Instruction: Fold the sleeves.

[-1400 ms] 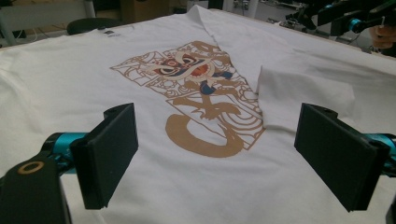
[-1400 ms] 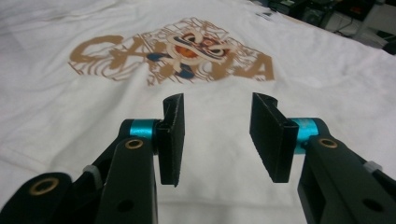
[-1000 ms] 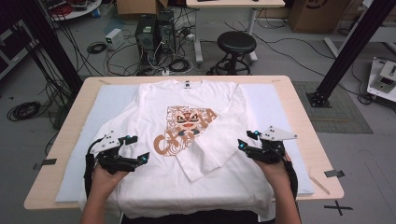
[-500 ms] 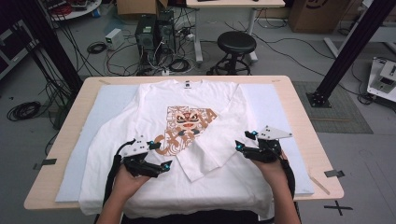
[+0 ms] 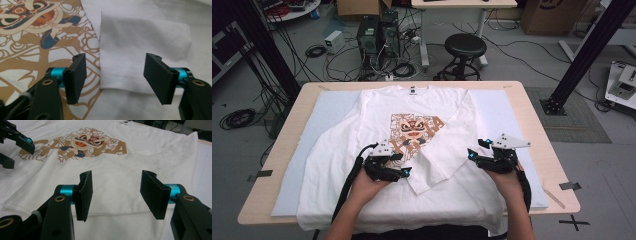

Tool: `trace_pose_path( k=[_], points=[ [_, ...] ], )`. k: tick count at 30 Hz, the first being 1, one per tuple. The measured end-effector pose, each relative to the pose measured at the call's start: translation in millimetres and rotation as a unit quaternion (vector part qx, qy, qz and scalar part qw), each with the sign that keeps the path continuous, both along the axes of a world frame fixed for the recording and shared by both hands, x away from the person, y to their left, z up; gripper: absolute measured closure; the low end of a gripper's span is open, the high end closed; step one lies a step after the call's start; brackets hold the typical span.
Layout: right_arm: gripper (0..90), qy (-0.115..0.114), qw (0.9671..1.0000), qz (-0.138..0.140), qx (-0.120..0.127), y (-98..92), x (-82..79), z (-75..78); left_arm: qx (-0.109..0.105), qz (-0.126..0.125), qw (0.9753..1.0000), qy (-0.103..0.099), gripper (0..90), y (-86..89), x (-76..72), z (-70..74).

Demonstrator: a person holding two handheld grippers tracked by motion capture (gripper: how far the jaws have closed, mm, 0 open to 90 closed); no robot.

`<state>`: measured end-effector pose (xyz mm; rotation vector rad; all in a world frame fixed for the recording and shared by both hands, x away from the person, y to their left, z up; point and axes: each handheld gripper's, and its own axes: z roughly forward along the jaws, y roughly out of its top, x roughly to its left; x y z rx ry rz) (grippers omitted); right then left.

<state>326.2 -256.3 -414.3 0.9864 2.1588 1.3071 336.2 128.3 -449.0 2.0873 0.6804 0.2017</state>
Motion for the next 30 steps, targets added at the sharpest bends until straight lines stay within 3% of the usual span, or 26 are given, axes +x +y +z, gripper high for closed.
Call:
trace_pose_path(
  k=[1,3,4,6,9,11,15,17,19,24,30],
  points=[
    [44.4,0.001,1.0000,0.000,-0.001,0.1,0.3,-0.4,0.009,-0.002,1.0000,0.004,41.4,-1.6,0.8,-0.5],
    [44.6,0.003,1.0000,0.000,-0.002,1.1,1.1,-1.7,0.033,-0.010,0.9994,0.002,56.2,-6.3,-0.1,-1.4],
    [44.6,0.003,1.0000,0.000,-0.002,1.1,1.1,-1.7,0.040,-0.008,0.9991,-0.008,56.2,-8.4,-1.7,-1.1],
    [44.5,0.003,1.0000,0.001,-0.003,2.2,1.4,-2.3,0.042,-0.014,0.9989,-0.014,61.3,-9.4,-3.5,-0.8],
    [44.5,0.012,0.9999,0.005,0.004,5.1,0.0,-0.7,0.042,-0.032,0.9983,-0.023,81.4,-10.2,-7.4,-0.5],
    [44.6,0.011,0.9999,0.005,0.003,6.1,-1.3,0.7,0.041,-0.035,0.9982,-0.025,82.8,-10.5,-8.9,-0.1],
    [45.4,0.005,0.9999,0.010,0.003,6.5,-4.5,3.9,0.017,-0.040,0.9986,-0.028,84.8,-5.1,-11.8,3.3],
    [45.7,0.006,0.9999,0.007,0.006,4.5,-4.0,2.9,-0.008,-0.041,0.9987,-0.029,84.9,2.7,-16.1,8.5],
    [45.7,0.007,0.9999,0.007,0.005,3.9,-3.5,2.2,-0.019,-0.047,0.9981,-0.036,84.9,11.1,-20.7,14.5],
    [45.7,0.011,0.9999,0.009,0.004,4.9,-2.8,0.3,-0.035,-0.039,0.9980,-0.035,84.9,37.6,-31.6,24.3],
    [45.8,0.010,0.9999,0.005,0.005,4.2,-4.4,2.0,-0.063,-0.023,0.9963,-0.053,84.9,63.4,-47.1,33.2]
  ],
)
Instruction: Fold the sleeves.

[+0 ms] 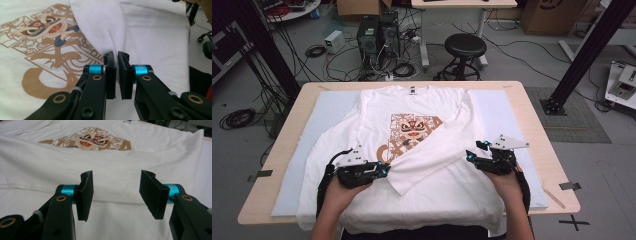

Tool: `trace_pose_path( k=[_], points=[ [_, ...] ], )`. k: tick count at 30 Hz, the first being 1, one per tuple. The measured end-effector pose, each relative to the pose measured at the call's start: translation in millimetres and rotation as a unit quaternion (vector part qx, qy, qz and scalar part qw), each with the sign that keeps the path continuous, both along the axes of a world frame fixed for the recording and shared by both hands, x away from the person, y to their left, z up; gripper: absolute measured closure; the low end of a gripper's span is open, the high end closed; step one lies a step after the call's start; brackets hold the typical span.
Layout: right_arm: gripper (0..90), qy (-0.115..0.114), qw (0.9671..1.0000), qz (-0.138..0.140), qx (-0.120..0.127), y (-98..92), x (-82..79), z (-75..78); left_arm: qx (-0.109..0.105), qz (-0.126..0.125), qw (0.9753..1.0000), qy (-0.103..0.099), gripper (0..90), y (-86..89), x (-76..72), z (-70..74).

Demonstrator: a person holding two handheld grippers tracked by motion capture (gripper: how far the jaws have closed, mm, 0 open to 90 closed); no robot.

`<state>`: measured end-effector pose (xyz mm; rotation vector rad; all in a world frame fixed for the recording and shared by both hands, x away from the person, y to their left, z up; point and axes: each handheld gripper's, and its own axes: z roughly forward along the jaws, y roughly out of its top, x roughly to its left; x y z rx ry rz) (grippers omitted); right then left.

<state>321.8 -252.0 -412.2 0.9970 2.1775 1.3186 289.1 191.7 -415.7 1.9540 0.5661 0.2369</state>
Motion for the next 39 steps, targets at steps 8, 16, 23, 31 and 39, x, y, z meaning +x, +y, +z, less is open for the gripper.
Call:
trace_pose_path(
  k=[8,16,23,31,39],
  points=[
    [45.9,-0.003,0.9999,-0.015,0.006,-8.5,-0.9,1.9,-0.013,0.011,0.9993,-0.033,84.9,21.3,-19.6,21.0],
    [45.9,0.000,0.9999,-0.016,-0.001,-7.7,2.1,-1.7,-0.047,0.091,0.9946,-0.014,60.5,42.1,-9.4,11.4],
    [45.9,0.002,0.9999,-0.016,-0.004,-5.8,3.3,-3.0,-0.030,0.051,0.9982,-0.014,58.4,26.1,-5.4,3.5],
    [45.9,0.003,0.9999,-0.012,-0.006,-3.9,3.7,-4.4,0.015,0.008,0.9997,0.015,55.3,5.2,2.4,-14.7],
    [45.9,0.006,0.9999,-0.012,-0.009,-3.1,4.8,-6.0,0.094,0.013,0.9946,0.040,54.5,-4.8,9.4,-30.4]
  ],
)
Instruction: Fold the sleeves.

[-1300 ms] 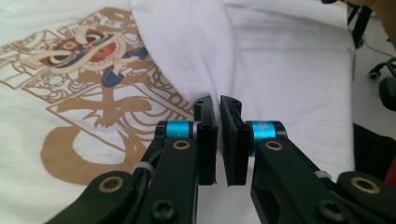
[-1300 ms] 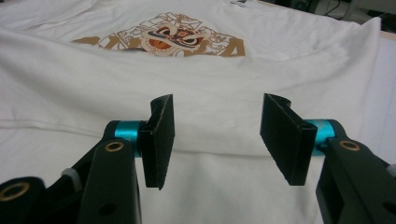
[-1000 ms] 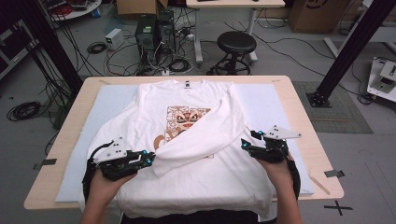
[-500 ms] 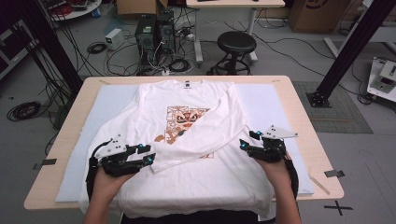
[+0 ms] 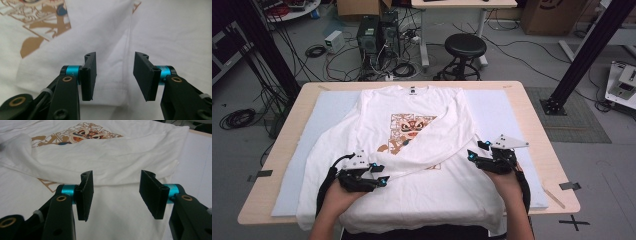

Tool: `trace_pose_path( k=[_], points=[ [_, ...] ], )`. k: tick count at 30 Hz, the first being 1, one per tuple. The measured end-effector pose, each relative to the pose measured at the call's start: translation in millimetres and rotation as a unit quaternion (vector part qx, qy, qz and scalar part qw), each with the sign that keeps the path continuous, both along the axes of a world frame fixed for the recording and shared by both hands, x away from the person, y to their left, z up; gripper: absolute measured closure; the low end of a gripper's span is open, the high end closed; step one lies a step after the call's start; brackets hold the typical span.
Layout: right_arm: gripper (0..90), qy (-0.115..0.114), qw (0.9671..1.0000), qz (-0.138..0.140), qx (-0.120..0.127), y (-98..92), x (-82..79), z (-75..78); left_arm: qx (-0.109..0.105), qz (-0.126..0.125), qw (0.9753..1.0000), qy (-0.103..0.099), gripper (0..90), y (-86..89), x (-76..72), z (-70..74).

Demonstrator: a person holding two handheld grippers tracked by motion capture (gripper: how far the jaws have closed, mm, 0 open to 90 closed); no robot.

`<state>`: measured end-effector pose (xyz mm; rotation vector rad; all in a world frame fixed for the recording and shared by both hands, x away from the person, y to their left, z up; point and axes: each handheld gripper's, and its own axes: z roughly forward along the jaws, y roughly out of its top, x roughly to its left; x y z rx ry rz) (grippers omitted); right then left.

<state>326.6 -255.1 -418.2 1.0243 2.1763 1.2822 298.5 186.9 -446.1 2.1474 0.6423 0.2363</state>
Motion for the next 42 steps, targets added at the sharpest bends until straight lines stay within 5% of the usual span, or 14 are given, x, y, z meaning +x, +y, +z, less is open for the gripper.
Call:
trace_pose_path(
  k=[6,13,17,21,23,27,33,40,42],
  points=[
    [45.9,0.001,1.0000,0.003,-0.004,2.7,1.2,-1.9,0.009,-0.002,0.9999,-0.005,83.4,-4.0,-1.6,-3.2],
    [45.9,0.003,1.0000,0.002,-0.007,3.2,1.6,-2.9,-0.035,-0.039,0.9986,-0.008,85.6,3.2,-13.5,13.7],
    [45.9,0.003,1.0000,-0.001,-0.006,1.7,1.7,-2.5,-0.018,-0.057,0.9979,-0.023,85.5,1.4,-29.5,35.4],
    [46.0,0.003,1.0000,-0.001,-0.006,2.2,1.4,-2.5,-0.045,-0.079,0.9955,-0.026,77.9,1.2,-39.8,47.8],
    [45.9,0.004,1.0000,0.000,-0.008,3.3,1.4,-2.8,-0.058,-0.068,0.9956,-0.031,66.7,4.7,-38.6,49.1],
    [45.9,0.004,1.0000,0.002,-0.009,4.8,1.8,-3.1,-0.077,-0.032,0.9961,-0.027,63.1,16.3,-31.2,44.4],
    [45.9,0.006,0.9999,0.001,-0.010,3.6,3.0,-4.4,-0.071,0.011,0.9973,-0.009,58.7,26.9,-16.8,27.5],
    [45.9,0.008,0.9999,-0.006,-0.008,0.2,3.8,-5.5,-0.026,0.039,0.9988,0.011,57.6,24.7,-3.7,4.9],
    [45.9,0.006,0.9999,-0.006,-0.008,-0.8,3.9,-5.4,0.010,0.059,0.9982,0.004,57.7,21.5,-2.2,0.5]
  ],
)
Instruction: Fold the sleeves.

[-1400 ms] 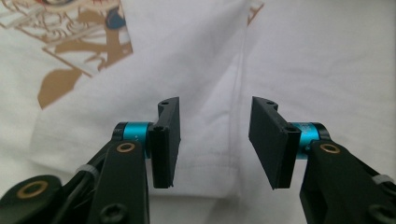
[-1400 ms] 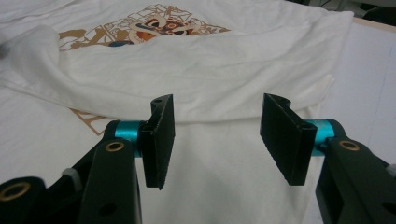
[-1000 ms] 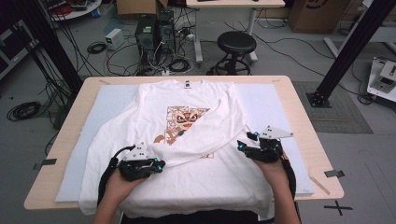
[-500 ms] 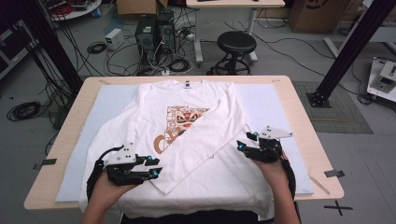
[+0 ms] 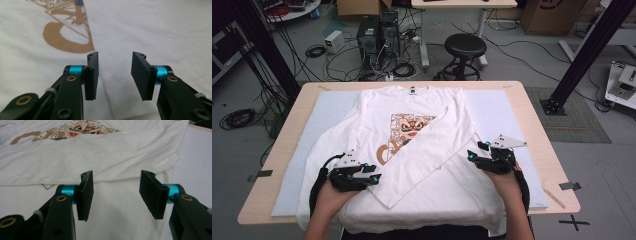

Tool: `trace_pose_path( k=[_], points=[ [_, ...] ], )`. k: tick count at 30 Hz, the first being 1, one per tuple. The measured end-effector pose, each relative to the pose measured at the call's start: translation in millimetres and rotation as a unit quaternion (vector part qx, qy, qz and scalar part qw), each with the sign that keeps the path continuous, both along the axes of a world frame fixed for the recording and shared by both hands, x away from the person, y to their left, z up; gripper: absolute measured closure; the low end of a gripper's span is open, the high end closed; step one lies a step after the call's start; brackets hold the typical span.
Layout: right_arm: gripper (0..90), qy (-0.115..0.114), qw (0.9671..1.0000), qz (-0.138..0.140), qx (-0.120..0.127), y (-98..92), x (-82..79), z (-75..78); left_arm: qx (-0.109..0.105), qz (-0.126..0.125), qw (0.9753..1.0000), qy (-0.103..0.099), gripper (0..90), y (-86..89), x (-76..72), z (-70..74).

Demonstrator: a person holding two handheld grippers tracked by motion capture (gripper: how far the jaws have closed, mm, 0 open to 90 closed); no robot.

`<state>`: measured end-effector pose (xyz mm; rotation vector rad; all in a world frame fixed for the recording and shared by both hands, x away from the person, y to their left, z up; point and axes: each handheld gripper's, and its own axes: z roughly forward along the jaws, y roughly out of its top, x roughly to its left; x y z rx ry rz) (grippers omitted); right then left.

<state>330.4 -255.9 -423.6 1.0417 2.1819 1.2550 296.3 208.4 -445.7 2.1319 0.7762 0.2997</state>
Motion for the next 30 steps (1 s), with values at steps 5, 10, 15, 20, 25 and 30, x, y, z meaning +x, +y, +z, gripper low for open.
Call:
trace_pose_path(
  k=[5,10,15,20,25,30],
  points=[
    [46.0,0.001,1.0000,-0.001,0.002,-1.0,0.1,0.0,0.008,-0.006,0.9999,-0.006,79.0,-3.1,-1.7,-3.8],
    [46.1,0.002,1.0000,0.000,-0.003,1.3,0.0,-0.6,0.006,-0.016,0.9999,-0.001,87.6,-1.1,-3.7,-0.9],
    [46.3,0.001,1.0000,-0.002,-0.001,-0.4,-1.1,0.9,-0.020,-0.031,0.9993,-0.005,87.8,8.9,-8.9,10.3],
    [46.3,0.003,1.0000,-0.002,-0.002,0.2,-0.8,0.2,-0.010,-0.020,0.9997,0.003,87.9,14.8,-8.3,8.6],
    [46.3,0.001,1.0000,0.000,-0.004,0.5,-0.9,0.7,-0.008,-0.015,0.9998,0.014,87.7,16.9,-5.7,4.7],
    [46.3,0.000,1.0000,-0.002,-0.003,-0.9,-0.3,0.3,-0.045,0.015,0.9989,-0.004,65.7,22.6,-6.4,11.9]
  ],
)
